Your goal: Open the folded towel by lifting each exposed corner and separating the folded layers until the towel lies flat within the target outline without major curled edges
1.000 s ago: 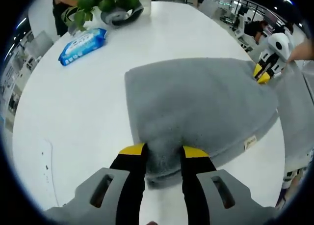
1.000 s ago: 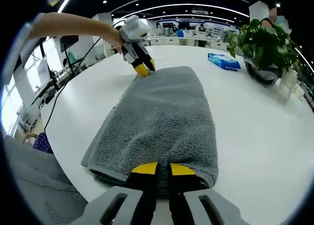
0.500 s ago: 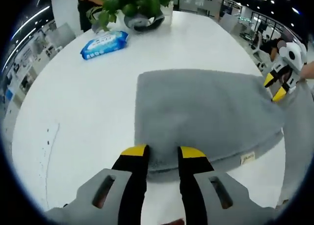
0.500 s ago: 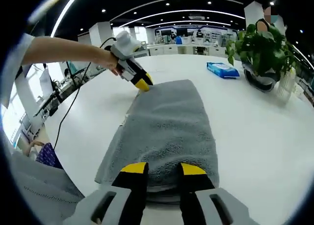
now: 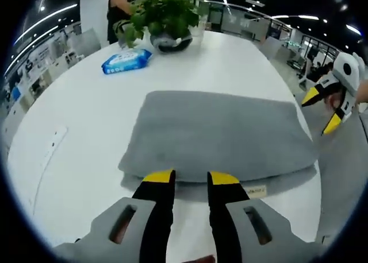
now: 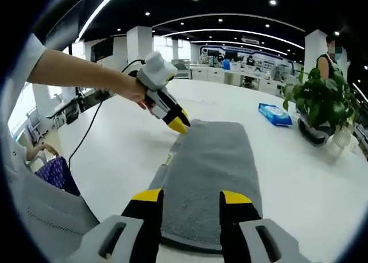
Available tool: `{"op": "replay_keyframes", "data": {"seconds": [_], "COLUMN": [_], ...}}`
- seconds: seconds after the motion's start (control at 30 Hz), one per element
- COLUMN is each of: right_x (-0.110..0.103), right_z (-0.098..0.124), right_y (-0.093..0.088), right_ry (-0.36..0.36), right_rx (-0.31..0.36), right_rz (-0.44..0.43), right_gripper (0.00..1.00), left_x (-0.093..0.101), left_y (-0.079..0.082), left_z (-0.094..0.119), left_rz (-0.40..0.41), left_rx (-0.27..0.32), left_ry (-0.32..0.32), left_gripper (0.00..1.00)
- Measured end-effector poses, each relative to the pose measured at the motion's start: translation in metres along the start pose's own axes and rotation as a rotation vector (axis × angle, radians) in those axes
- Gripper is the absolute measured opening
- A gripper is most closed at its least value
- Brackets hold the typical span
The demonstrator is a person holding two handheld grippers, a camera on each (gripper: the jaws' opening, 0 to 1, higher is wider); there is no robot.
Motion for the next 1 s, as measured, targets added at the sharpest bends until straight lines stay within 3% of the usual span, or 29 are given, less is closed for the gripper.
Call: {"op": "replay_keyframes", "data": {"seconds": [0.23,0.3,0.43,0.67,1.0], "right_x": [-0.023,-0.027,-0.033,-0.035,-0.036], "right_z": [-0.016,-0.020,-0.026,-0.027,-0.028], "right_y": [-0.014,-0.017,-0.025,-0.042,-0.048], "right_ry": [0.085,0.103,0.134,0.157,0.176], "right_rx": [-0.058,-0.084,-0.139,-0.220,-0.246], "right_rz": [0.005,0.048,0.077,0.111,0.175], "right_gripper": [0.40,0.40,0.40,0.35,0.32], "left_x": [0.036,0.044,0.059,0.087,0.133], "left_y": [-0.014,-0.018,-0.028,-0.035,-0.044], "left_z": [0.008,0.009,0.010,0.007,0.001], "left_rz": [0.021,0.023,0.034,0.048,0.052], "left_rx": [0.041,0.034,0.016,0.042,0.048], "left_ry": [-0.009,-0.005,-0.014,-0.027,-0.048], "left_gripper": [0.21,0.21,0.22,0.21,0.21]}}
Point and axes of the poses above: the point that each gripper's makers call its tool centre point, and the gripper's own axes: z roughly backward along the fingers, x roughly to its right, y roughly out of its top, the point moved 7 cm from there along z, roughly backward along the fingers, and after that the axes turned 1 degree about y, right-handed, at the moved point
